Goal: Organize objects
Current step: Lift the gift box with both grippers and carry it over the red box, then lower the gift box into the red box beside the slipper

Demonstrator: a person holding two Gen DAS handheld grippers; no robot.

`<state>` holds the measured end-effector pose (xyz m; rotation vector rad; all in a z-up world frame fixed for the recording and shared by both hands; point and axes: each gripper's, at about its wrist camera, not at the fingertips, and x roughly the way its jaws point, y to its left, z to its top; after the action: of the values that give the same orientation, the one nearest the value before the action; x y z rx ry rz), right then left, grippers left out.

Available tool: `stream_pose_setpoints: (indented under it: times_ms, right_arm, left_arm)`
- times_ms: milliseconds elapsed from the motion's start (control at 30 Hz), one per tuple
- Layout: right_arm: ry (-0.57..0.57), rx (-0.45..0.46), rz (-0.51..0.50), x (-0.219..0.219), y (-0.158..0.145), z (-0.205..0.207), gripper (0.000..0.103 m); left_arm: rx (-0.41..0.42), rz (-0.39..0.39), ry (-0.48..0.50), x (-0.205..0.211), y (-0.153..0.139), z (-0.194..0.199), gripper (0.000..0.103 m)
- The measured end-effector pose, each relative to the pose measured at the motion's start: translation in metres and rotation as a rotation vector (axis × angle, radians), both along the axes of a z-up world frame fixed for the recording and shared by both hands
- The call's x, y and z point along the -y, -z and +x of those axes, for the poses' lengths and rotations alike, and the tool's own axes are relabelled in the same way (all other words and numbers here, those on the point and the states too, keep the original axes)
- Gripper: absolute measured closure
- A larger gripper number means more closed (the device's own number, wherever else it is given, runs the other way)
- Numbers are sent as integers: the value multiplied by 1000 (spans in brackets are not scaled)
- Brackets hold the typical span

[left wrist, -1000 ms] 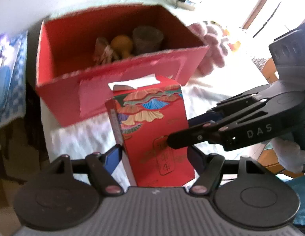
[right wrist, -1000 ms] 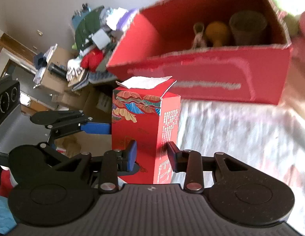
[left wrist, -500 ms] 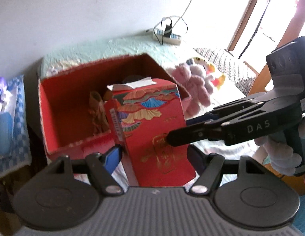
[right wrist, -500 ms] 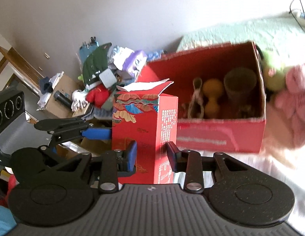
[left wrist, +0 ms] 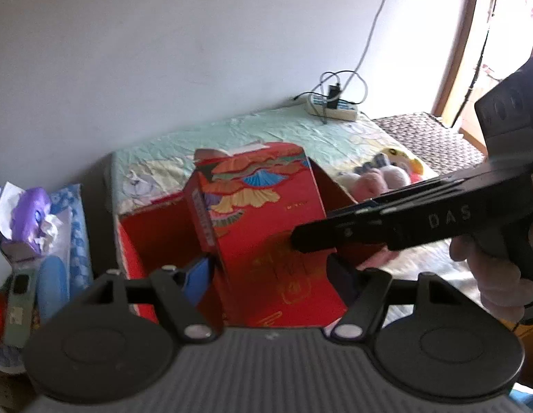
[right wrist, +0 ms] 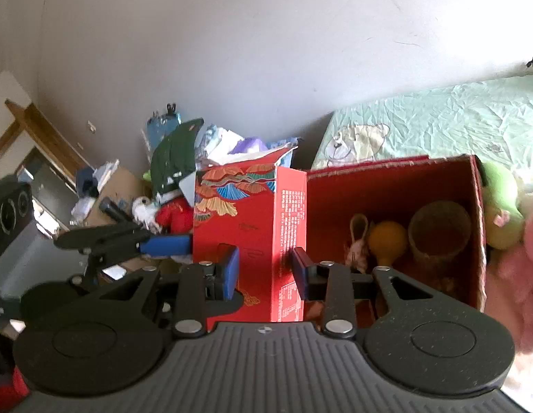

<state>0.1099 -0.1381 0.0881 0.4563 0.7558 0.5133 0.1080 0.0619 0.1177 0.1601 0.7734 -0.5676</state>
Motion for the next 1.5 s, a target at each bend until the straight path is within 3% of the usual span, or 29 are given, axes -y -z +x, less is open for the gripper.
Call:
stream_pose_setpoints:
  times_ms: [167,500,933,1133,1500]
  right_arm:
    - [18,-30,22,-1,13,26,67]
    - [8,-174,38,-11,55,64,67]
    - [4,-365,54,-20,90,91,67]
    - [34,-437,31,-24,100,100,67]
    - [37,-485,-24,-26,106,107,67]
  left_arm:
    - [-20,39,-31,1,14,25,31]
    - [-121,103,-122,-4,60,75,31]
    - [-220,171,-162,-6,103,95,31]
    - [-212,208,-152,0,106,98,32]
    - [-192,261,-125,11,112,97,32]
